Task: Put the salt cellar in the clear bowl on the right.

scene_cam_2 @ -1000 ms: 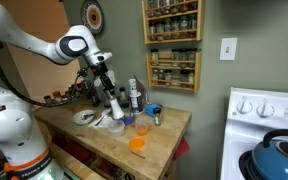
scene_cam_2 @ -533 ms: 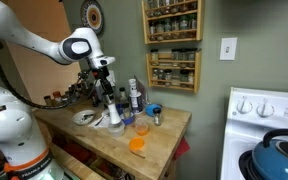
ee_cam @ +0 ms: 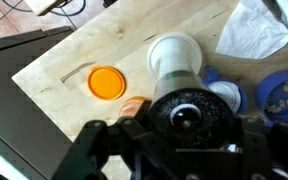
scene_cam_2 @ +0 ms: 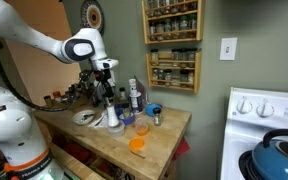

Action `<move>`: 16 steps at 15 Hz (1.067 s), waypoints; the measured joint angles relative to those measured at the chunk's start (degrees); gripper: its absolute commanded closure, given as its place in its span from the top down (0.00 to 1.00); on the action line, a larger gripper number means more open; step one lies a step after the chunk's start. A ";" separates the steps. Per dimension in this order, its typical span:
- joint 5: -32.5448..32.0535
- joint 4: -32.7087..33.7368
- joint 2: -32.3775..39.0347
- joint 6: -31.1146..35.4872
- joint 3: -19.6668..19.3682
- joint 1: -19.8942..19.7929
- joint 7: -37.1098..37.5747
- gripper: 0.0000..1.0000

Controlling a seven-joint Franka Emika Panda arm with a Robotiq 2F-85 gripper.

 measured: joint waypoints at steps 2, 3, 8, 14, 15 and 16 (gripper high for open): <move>0.27 0.02 0.00 0.09 0.01 0.00 0.00 0.37; 0.25 0.02 0.02 0.24 0.07 -0.05 0.07 0.37; 0.18 0.02 0.90 2.14 0.54 -0.11 0.90 0.37; -1.00 0.02 3.17 3.34 1.39 -0.53 2.24 0.37; -1.09 0.02 3.53 3.37 1.45 -0.59 2.34 0.37; -1.09 0.02 3.90 3.44 1.50 -0.59 2.43 0.37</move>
